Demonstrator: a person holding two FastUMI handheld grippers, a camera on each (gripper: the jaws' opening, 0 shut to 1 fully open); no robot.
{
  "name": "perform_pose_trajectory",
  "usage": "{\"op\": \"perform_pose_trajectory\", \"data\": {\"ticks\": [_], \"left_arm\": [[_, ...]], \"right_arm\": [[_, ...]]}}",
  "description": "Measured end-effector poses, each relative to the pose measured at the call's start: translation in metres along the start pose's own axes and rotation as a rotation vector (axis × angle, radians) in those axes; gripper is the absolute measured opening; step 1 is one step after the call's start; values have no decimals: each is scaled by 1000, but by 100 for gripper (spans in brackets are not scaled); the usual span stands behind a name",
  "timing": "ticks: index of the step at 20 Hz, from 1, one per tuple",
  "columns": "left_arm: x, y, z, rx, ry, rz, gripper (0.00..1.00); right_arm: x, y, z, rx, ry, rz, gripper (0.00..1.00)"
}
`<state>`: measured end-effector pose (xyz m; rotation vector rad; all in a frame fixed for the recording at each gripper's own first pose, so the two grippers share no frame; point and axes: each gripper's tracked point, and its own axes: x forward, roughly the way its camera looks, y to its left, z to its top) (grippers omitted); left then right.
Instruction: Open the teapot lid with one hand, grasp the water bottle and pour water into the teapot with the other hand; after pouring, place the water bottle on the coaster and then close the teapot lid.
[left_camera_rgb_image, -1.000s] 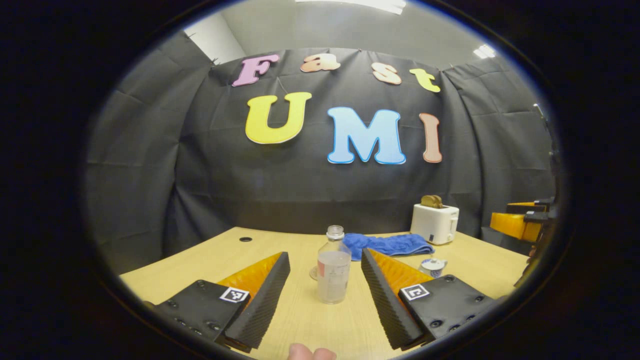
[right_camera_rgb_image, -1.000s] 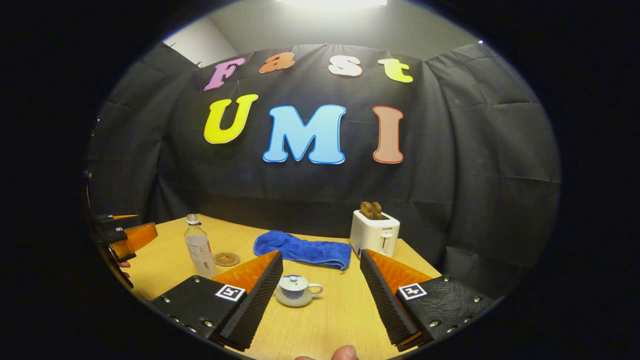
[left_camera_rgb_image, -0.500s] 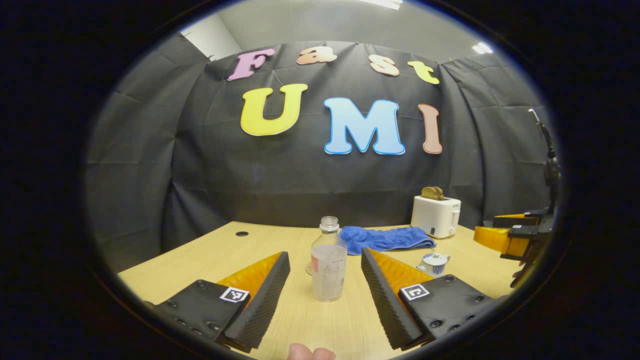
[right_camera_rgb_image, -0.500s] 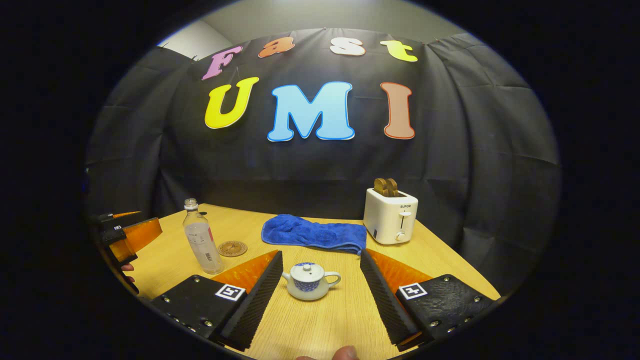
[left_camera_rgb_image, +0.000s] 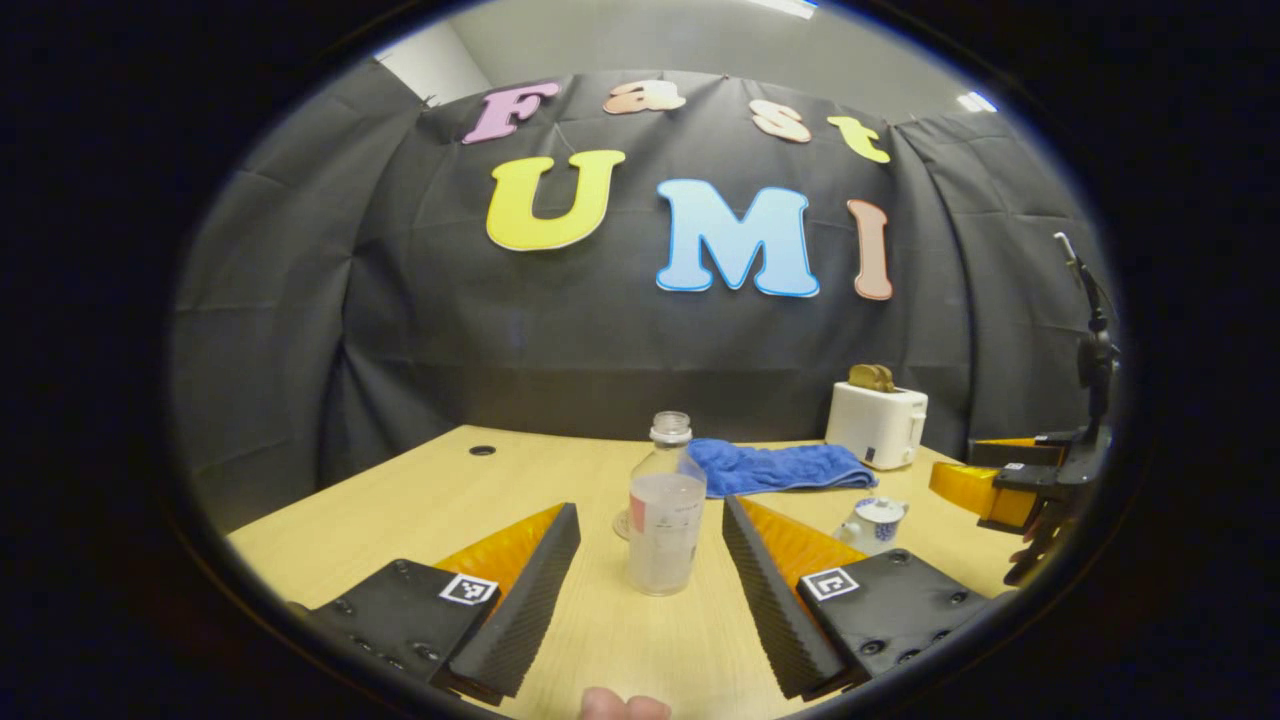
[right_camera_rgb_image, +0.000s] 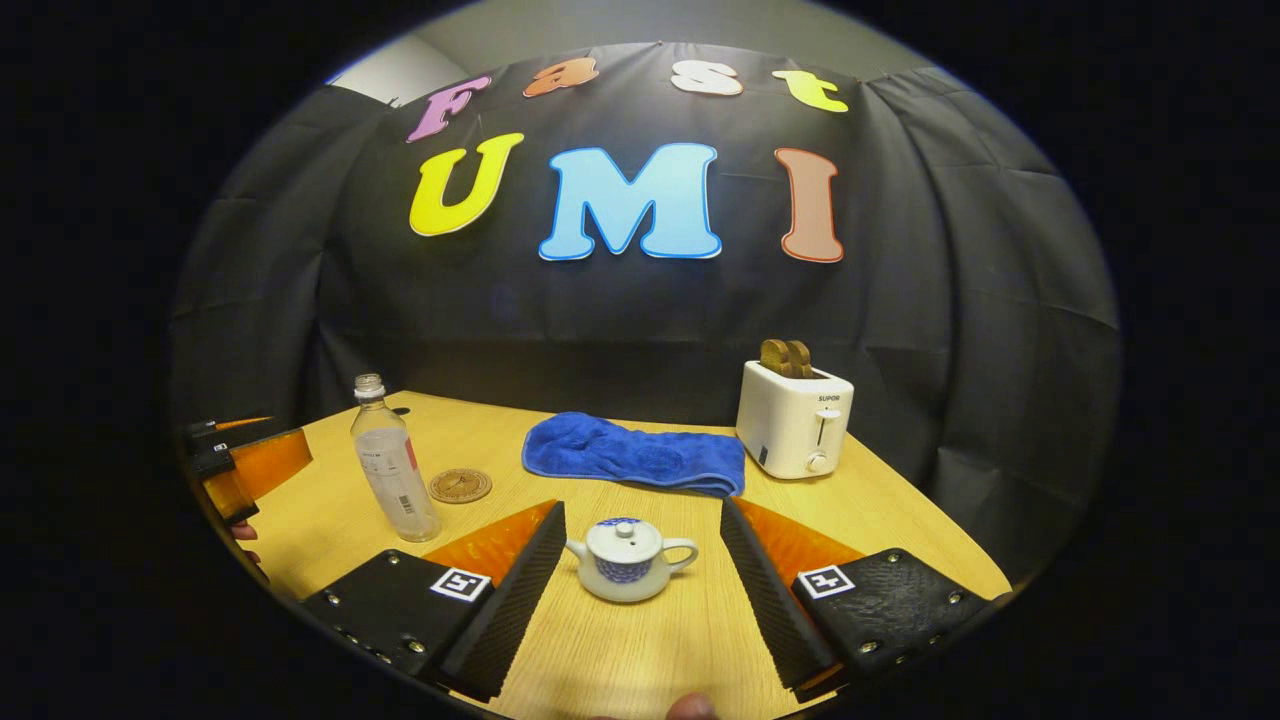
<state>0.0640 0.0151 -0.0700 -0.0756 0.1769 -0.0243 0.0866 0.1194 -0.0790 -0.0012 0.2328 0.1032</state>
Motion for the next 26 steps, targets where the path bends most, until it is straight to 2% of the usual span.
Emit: {"op": "perform_pose_trajectory", "data": {"ticks": [11,15,16,19,23,26], "left_arm": [[3,11,-19,-12,38,-15,100],[7,12,-29,-36,61,-26,100],[7,10,-29,-38,62,-32,100],[6,8,-28,-24,59,-37,100],[11,10,-30,-26,62,-47,100],[12,11,-37,-31,71,-53,100]], "right_arm": [[17,17,-14,-31,29,15,96],[42,22,-24,-31,57,11,95],[49,23,-28,-28,68,8,87],[67,18,-34,31,99,-11,76],[86,14,-43,69,123,-46,75],[87,14,-47,63,137,-61,32]]}}
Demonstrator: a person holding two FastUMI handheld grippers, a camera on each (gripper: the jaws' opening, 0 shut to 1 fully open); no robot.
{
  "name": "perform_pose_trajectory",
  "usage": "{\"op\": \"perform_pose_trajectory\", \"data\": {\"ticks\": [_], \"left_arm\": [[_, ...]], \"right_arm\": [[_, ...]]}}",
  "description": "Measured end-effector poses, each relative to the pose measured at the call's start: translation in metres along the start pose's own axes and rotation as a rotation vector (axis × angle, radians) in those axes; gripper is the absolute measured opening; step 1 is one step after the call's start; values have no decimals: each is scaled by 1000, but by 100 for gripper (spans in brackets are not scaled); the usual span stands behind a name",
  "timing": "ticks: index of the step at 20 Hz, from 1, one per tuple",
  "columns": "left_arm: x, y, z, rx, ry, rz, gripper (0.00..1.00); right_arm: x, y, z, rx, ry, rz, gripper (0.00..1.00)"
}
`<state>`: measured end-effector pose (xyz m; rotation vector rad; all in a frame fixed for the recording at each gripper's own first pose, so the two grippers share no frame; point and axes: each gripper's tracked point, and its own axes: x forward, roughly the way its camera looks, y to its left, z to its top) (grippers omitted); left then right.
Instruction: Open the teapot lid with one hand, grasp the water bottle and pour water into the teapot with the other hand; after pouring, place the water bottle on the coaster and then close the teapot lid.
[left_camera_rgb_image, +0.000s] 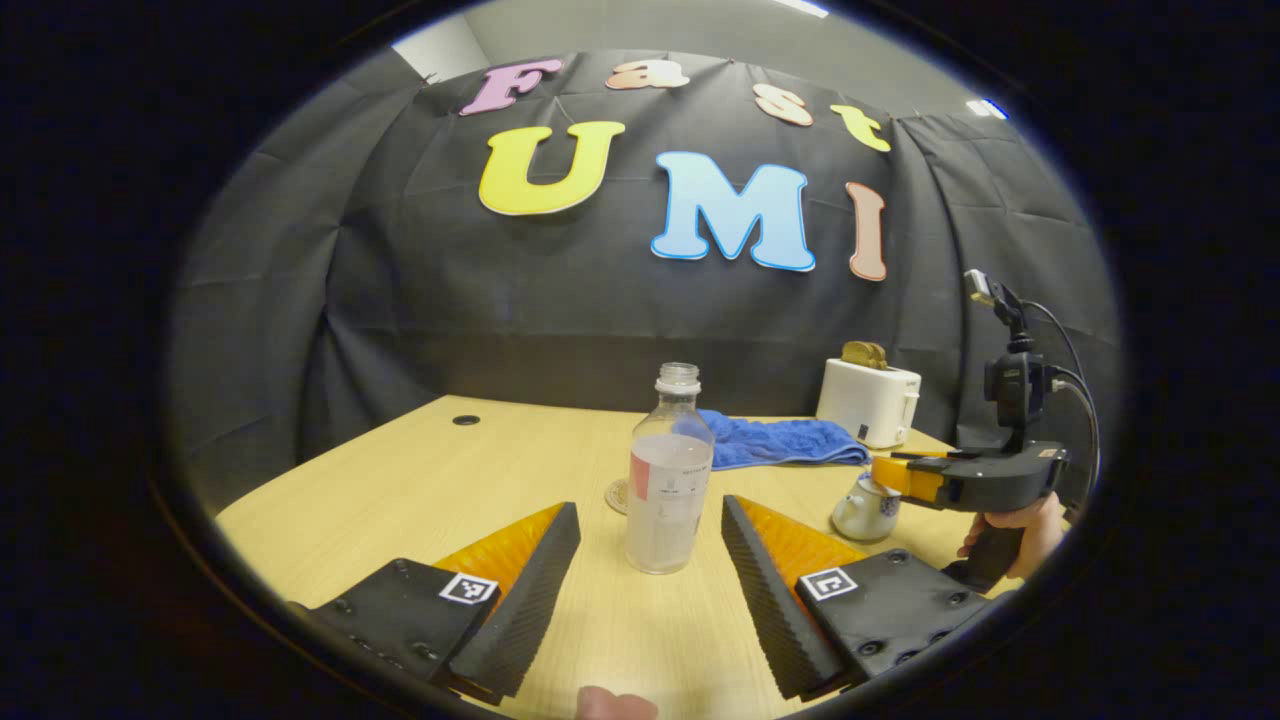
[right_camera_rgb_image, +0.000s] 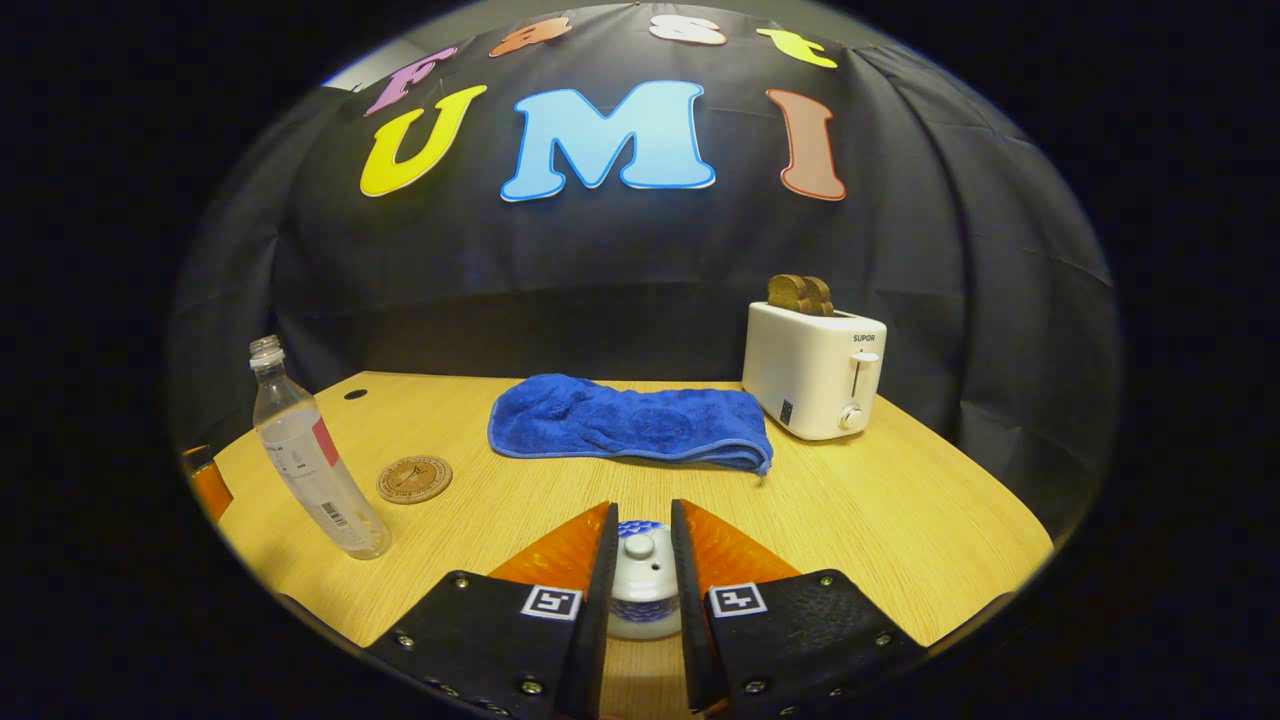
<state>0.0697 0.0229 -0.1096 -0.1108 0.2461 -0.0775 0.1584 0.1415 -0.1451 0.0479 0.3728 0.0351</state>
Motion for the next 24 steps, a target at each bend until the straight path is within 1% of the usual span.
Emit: {"op": "perform_pose_trajectory", "data": {"ticks": [5,14,15,16,17,19,21,24], "left_arm": [[6,2,-6,-15,13,-7,100],[7,-3,-6,-16,20,-20,100],[6,-4,-8,-16,19,-23,100],[5,-5,-7,-15,19,-24,100],[6,-5,-7,-13,19,-26,100],[6,-4,-6,-9,18,-26,100],[7,-5,-6,-6,21,-29,100],[10,-11,-6,-3,21,-48,100]], "right_arm": [[-1,3,-1,-52,-6,-9,32],[-2,5,0,-73,-6,-15,33],[-2,1,1,-70,-16,-24,33],[-13,2,6,-31,-18,-19,33],[-4,2,-1,-34,-19,-22,6],[-3,4,-1,-47,-22,-14,6],[-3,3,0,-37,-20,-5,6],[-4,4,1,-43,-26,14,6]]}}
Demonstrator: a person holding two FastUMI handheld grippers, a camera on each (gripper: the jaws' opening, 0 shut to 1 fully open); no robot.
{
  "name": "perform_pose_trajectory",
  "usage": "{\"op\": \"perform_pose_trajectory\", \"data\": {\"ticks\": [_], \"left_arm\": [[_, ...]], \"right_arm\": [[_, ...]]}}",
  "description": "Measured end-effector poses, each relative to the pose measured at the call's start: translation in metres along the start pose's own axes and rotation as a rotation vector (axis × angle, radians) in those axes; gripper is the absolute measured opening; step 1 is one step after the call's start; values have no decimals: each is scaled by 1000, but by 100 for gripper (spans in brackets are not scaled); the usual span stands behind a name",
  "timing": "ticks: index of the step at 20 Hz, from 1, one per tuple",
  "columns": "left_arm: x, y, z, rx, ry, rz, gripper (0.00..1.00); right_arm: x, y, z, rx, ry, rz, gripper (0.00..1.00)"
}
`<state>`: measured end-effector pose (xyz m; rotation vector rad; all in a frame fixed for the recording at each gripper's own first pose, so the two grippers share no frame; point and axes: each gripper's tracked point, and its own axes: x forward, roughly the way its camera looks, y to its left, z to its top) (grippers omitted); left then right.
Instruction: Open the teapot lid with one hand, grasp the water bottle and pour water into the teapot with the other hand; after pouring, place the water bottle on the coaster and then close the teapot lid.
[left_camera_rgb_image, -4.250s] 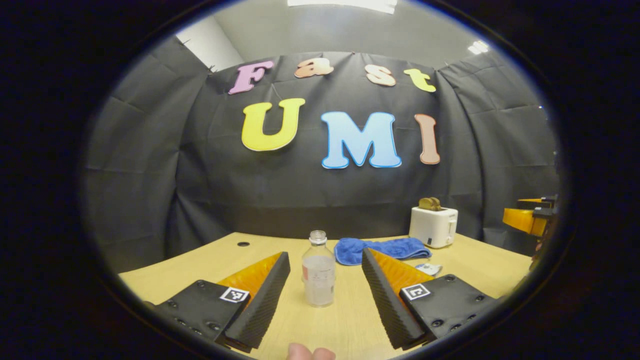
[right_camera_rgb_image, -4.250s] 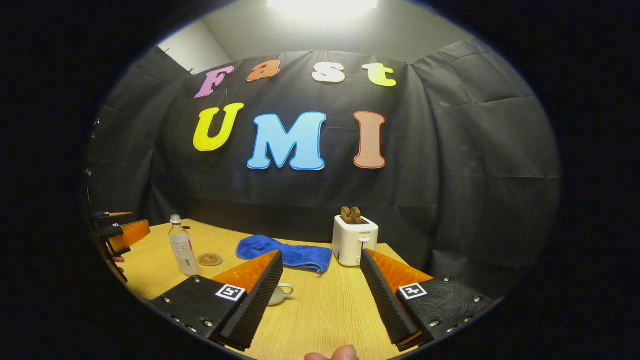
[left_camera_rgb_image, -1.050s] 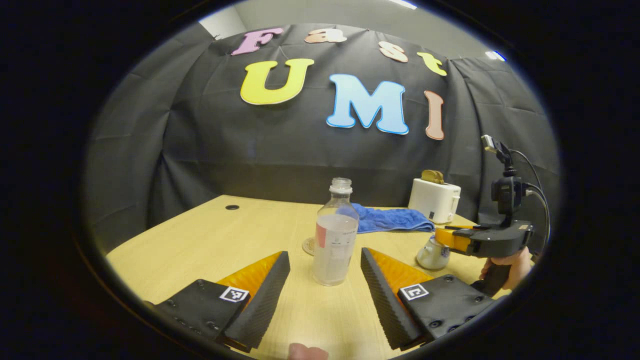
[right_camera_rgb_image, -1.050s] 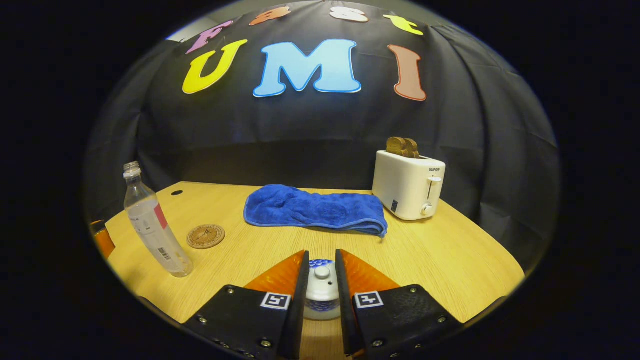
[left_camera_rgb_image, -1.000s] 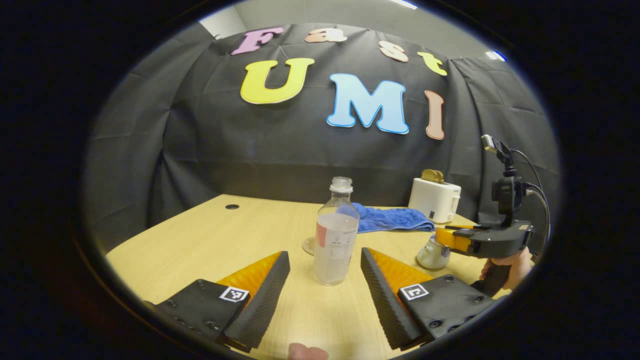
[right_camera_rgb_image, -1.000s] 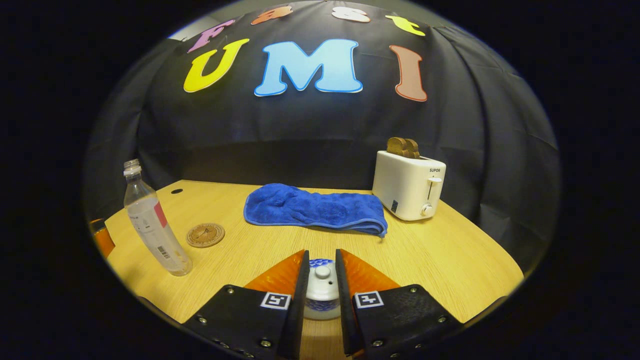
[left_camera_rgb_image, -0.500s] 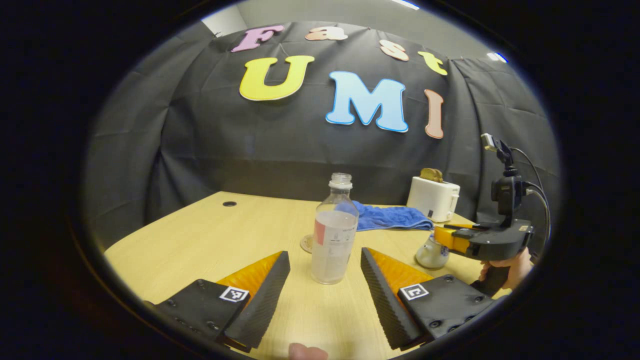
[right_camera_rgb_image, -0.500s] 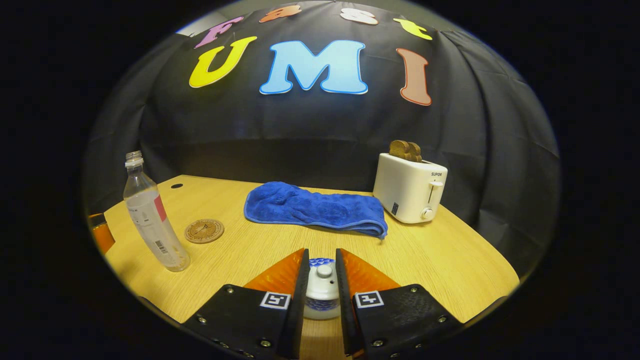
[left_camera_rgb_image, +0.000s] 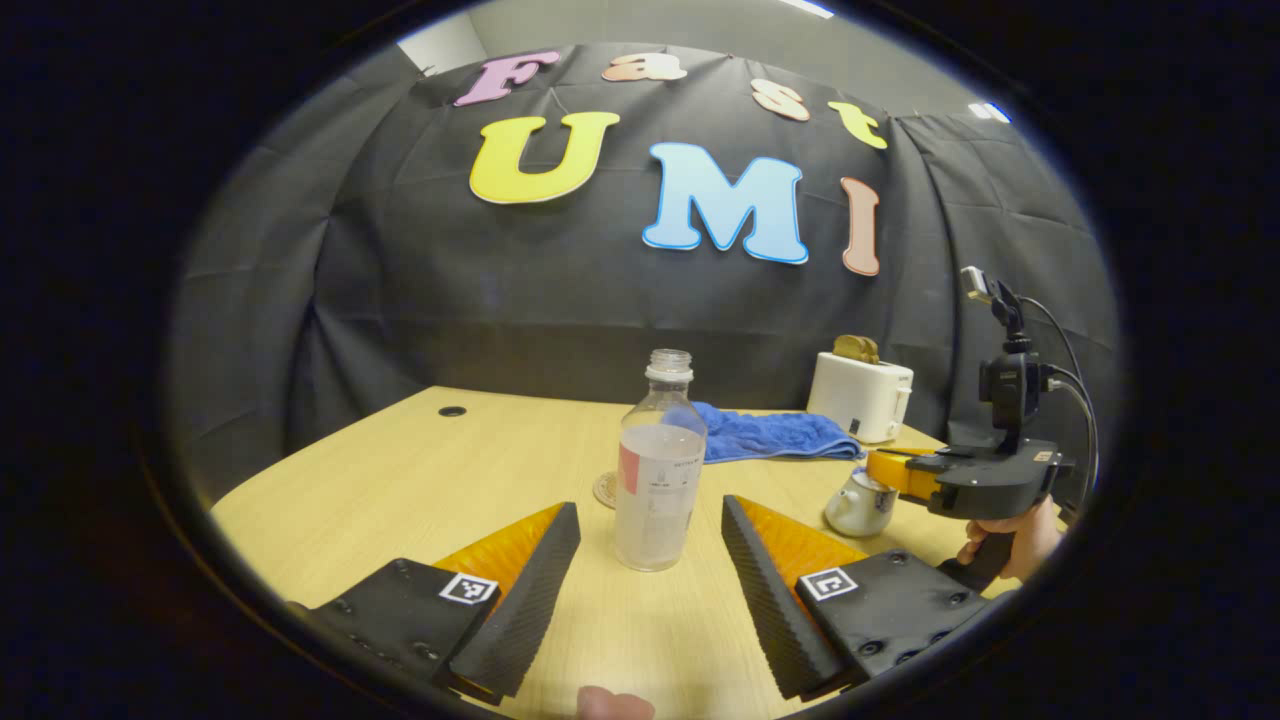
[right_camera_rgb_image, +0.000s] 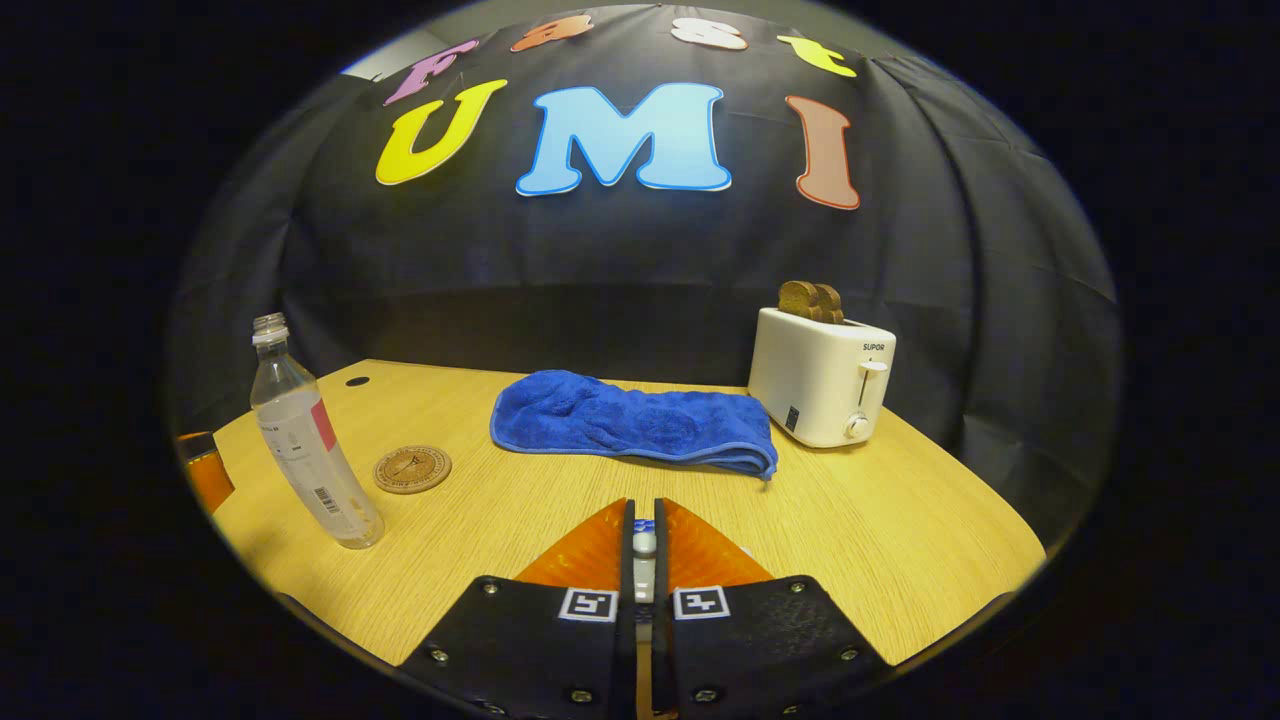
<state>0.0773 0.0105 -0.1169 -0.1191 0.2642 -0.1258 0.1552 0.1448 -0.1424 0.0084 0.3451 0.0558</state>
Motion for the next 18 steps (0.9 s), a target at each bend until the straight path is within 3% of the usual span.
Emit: {"op": "perform_pose_trajectory", "data": {"ticks": [11,18], "left_arm": [[44,-7,-24,4,71,-31,100],[89,1,-39,76,114,-8,100]], "right_arm": [[-17,-3,25,58,-78,48,6],[-45,-13,33,63,-111,58,6]]}}
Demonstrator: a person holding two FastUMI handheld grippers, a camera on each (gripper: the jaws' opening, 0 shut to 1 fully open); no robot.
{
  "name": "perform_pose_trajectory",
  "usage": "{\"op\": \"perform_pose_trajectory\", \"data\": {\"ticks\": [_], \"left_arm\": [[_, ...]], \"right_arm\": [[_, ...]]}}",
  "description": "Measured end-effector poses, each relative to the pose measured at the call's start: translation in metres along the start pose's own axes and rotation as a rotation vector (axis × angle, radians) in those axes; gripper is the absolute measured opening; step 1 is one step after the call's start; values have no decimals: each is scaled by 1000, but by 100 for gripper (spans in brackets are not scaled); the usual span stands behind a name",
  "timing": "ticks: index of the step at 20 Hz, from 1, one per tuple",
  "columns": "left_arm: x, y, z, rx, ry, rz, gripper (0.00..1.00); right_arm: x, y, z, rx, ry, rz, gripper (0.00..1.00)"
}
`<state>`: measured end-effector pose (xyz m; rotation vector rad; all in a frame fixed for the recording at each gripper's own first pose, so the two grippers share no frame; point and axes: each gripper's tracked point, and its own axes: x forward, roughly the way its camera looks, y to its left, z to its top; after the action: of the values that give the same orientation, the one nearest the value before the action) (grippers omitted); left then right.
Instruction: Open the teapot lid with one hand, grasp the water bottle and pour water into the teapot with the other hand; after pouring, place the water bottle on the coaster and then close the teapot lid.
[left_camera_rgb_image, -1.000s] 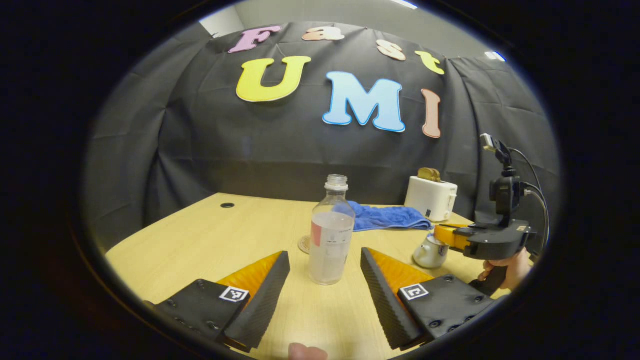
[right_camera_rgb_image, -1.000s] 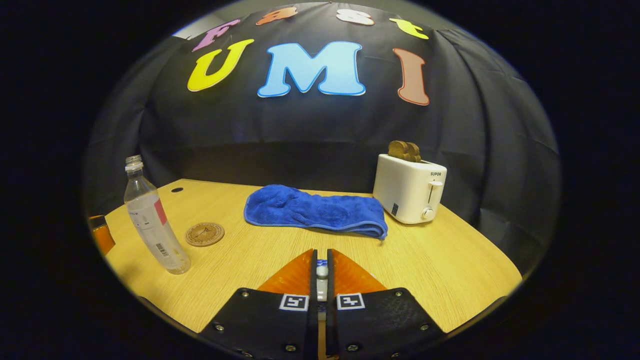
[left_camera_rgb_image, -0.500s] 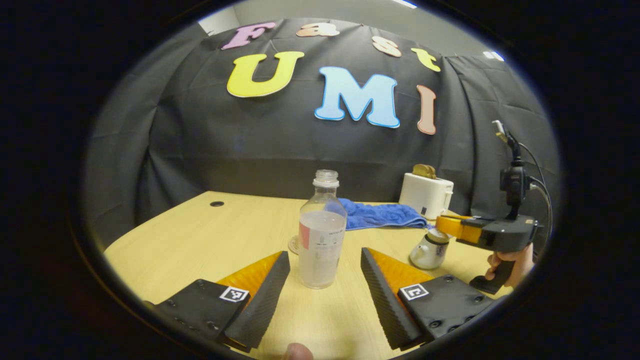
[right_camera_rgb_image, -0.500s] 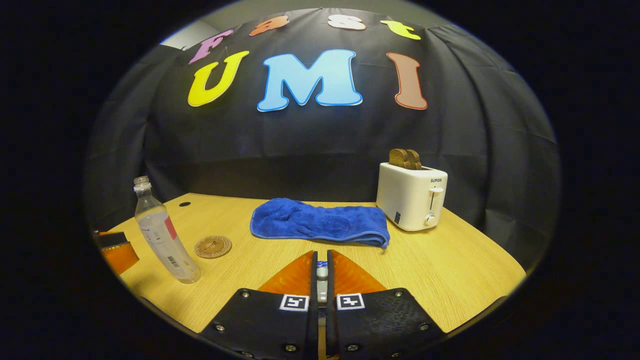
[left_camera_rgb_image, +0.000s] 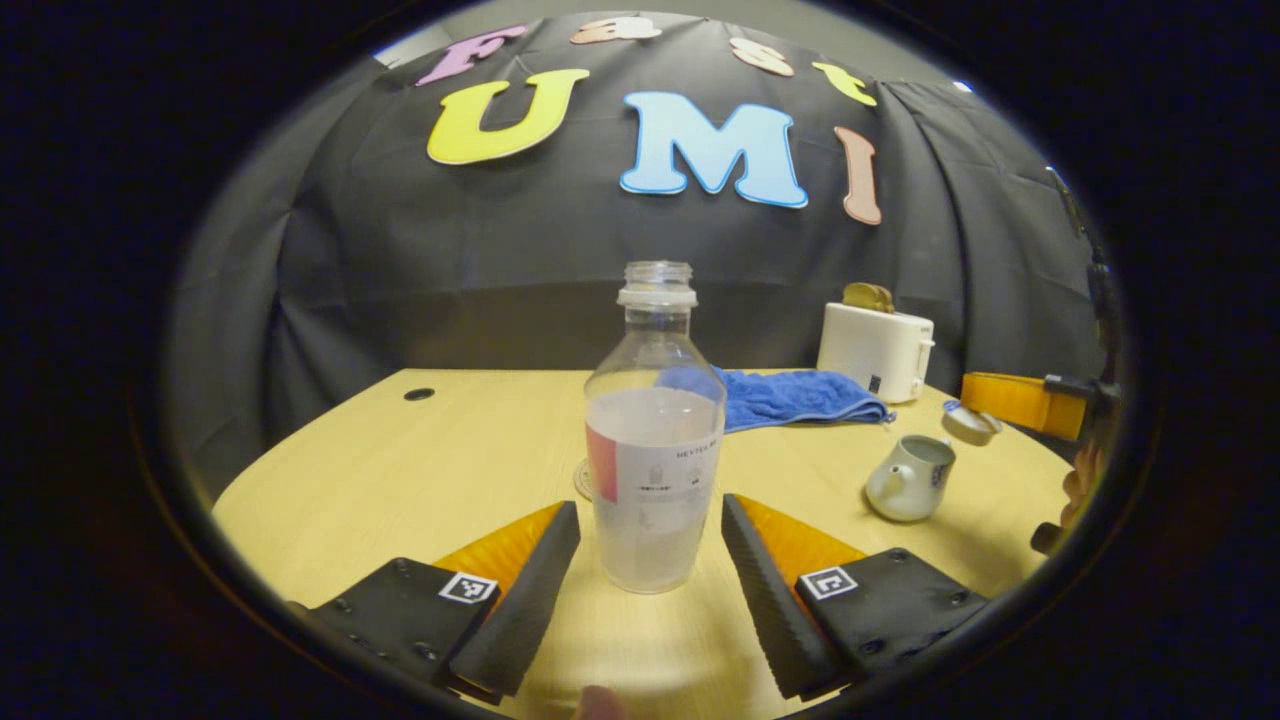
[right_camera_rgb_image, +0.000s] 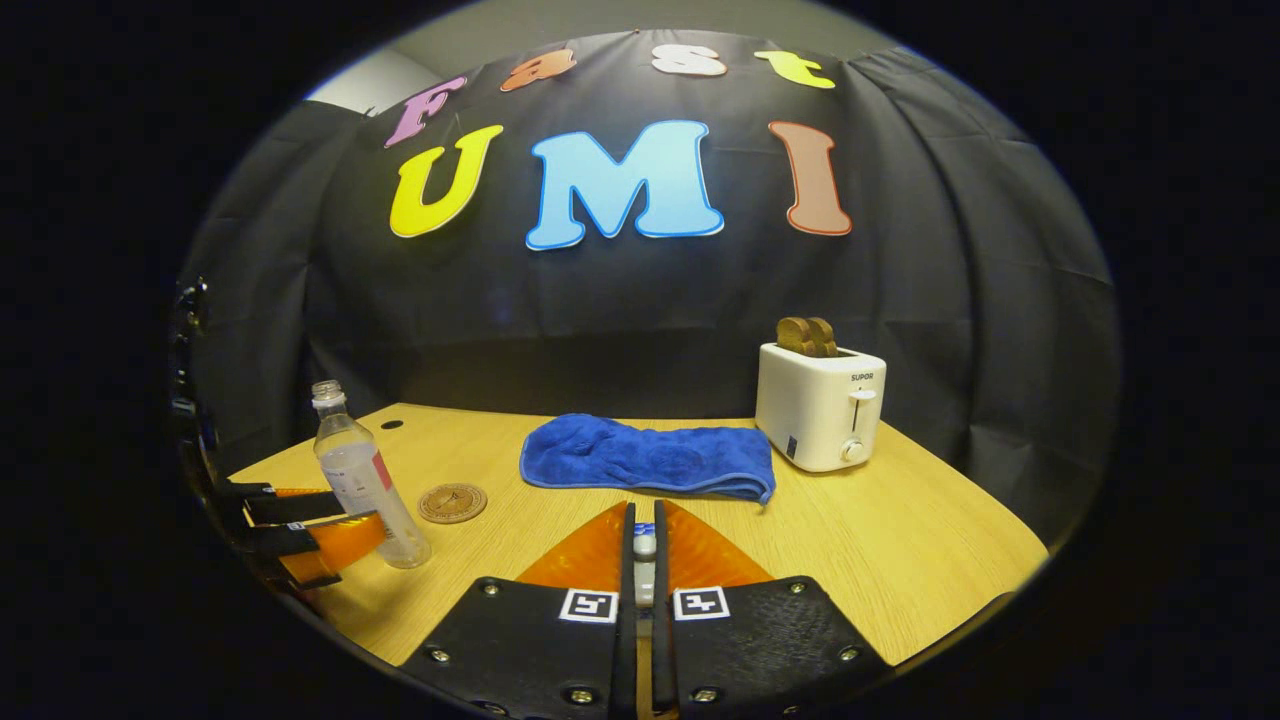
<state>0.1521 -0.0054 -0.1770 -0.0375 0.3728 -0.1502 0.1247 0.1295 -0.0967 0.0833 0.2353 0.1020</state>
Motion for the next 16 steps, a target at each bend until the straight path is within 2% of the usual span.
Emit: {"op": "perform_pose_trajectory", "data": {"ticks": [5,7,11,16], "left_arm": [[15,4,1,43,14,17,100],[13,0,2,66,26,14,88],[2,-3,13,168,51,38,86],[-12,-2,46,438,51,126,84]], "right_arm": [[-17,-12,4,-14,-15,-14,6],[-23,-16,4,-13,-20,-16,6],[-29,-23,3,3,-20,-11,6],[-36,-36,0,31,-15,-9,6]]}}
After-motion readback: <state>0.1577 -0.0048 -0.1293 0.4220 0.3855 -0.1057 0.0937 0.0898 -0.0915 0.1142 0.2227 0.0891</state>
